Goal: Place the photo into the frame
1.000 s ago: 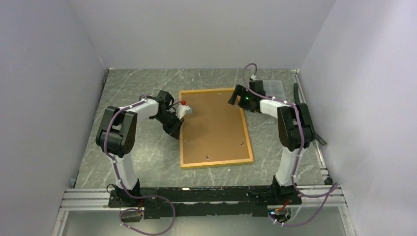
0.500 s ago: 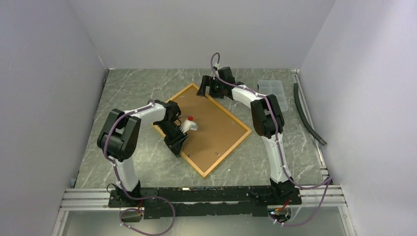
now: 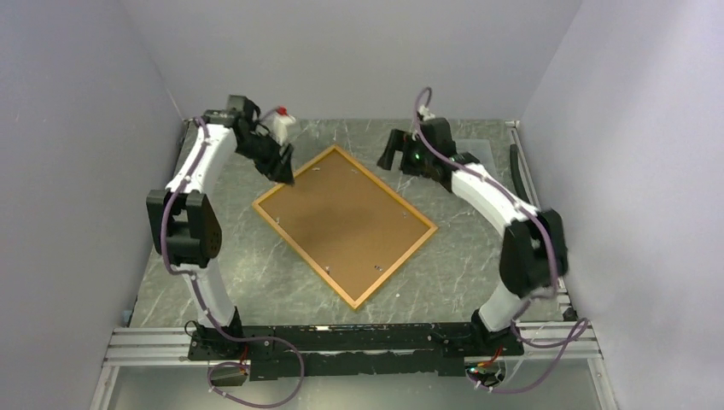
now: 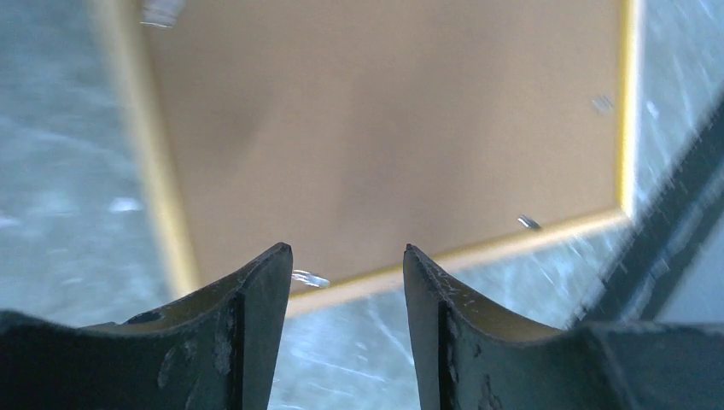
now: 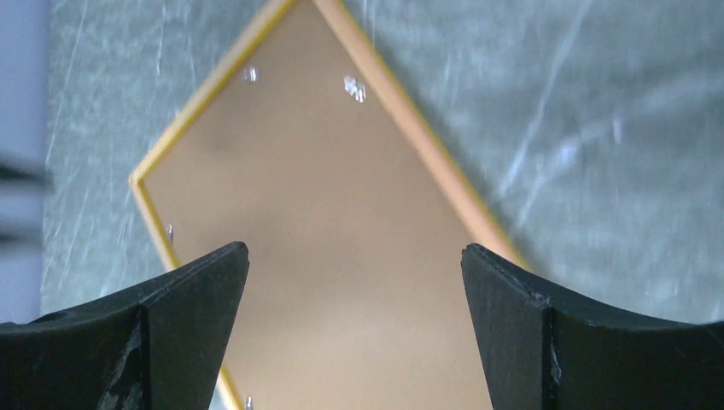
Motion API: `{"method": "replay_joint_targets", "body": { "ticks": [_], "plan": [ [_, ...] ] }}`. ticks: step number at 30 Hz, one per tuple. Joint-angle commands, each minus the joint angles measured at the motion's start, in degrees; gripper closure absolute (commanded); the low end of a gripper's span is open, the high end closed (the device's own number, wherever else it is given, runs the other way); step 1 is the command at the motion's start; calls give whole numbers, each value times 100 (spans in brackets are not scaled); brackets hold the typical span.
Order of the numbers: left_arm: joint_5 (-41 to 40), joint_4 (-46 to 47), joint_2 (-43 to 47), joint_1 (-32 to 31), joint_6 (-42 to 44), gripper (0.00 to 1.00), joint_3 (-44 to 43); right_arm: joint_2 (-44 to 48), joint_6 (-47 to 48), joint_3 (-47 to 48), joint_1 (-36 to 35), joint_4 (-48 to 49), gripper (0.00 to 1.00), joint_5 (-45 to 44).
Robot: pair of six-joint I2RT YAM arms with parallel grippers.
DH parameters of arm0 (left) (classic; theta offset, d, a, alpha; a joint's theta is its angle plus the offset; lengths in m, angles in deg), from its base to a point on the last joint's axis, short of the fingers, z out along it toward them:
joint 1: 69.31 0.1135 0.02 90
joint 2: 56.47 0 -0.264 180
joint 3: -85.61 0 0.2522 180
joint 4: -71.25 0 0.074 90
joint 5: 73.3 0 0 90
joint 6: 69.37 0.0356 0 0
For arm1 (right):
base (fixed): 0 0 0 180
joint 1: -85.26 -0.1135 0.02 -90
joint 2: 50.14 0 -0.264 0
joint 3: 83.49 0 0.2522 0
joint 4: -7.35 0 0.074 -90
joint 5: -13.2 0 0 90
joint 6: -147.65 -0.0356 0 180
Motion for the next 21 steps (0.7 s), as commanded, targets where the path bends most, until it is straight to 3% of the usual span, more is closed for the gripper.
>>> {"method": "replay_joint_targets", "body": {
  "ticks": [1, 6, 10, 16, 21],
  "plan": [
    [-189, 1264, -1152, 681, -1450, 44, -949, 1244, -629, -1785, -52, -123, 0, -62],
    [-74, 1783, -2439, 1325, -2542, 47, -2023, 2778, -1143, -3350, -66, -259, 0, 385],
    [-318, 2075, -2746, 1348, -2736, 54, -1947, 3292, -1425, -4133, -63, -242, 0, 665],
    [-38, 2089, -2623, 1336, -2483, 63, -1130, 2963, -1723, -4716, -56, 435, 0, 1189],
    [203, 1623, -2389, 1300, -1896, 66, -629, 2329, -1564, -4555, 83, 838, 0, 1255]
  ]
}}
